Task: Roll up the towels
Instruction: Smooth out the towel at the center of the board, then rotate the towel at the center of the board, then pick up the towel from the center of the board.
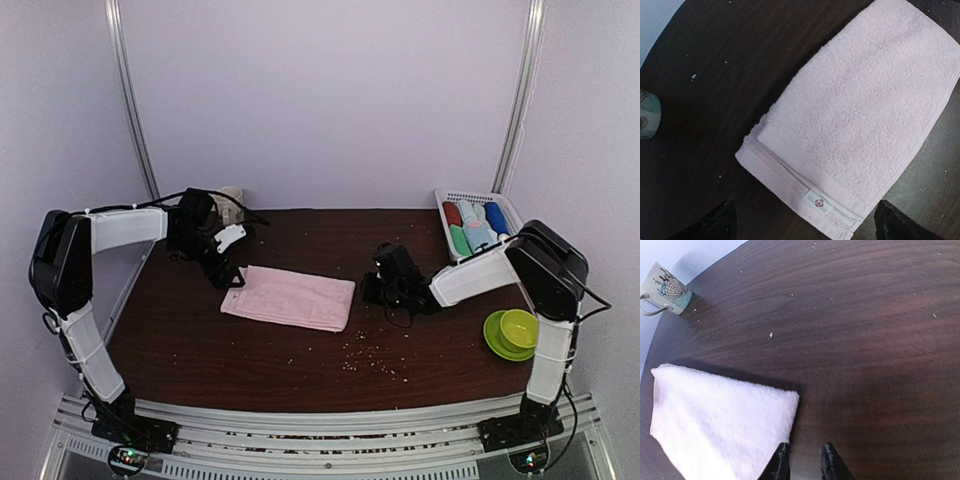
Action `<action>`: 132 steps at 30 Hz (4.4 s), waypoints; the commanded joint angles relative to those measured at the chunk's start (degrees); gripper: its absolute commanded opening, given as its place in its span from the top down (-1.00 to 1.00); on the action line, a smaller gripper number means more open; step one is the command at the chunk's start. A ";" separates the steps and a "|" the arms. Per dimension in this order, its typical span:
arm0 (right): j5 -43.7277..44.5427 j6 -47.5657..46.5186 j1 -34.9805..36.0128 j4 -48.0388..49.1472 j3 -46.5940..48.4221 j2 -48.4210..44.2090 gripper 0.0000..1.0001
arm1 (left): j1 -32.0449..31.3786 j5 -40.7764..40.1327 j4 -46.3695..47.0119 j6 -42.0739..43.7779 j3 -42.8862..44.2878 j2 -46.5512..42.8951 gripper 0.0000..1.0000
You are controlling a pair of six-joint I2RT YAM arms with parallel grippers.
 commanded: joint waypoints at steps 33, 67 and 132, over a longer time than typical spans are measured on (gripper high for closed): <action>17.28 -14.09 4.57 -9.57 5.26 -10.28 -1.00 | -6.83 -30.29 24.27 8.31 -18.15 1.30 -0.96; -15.38 -8.18 -1.40 2.56 2.82 2.52 -0.85 | -10.03 -7.51 18.85 -3.18 -0.12 2.19 -0.96; 12.81 -42.68 12.60 -2.39 -15.71 -34.70 -1.00 | -27.64 -20.31 47.22 36.38 -37.45 -1.95 1.00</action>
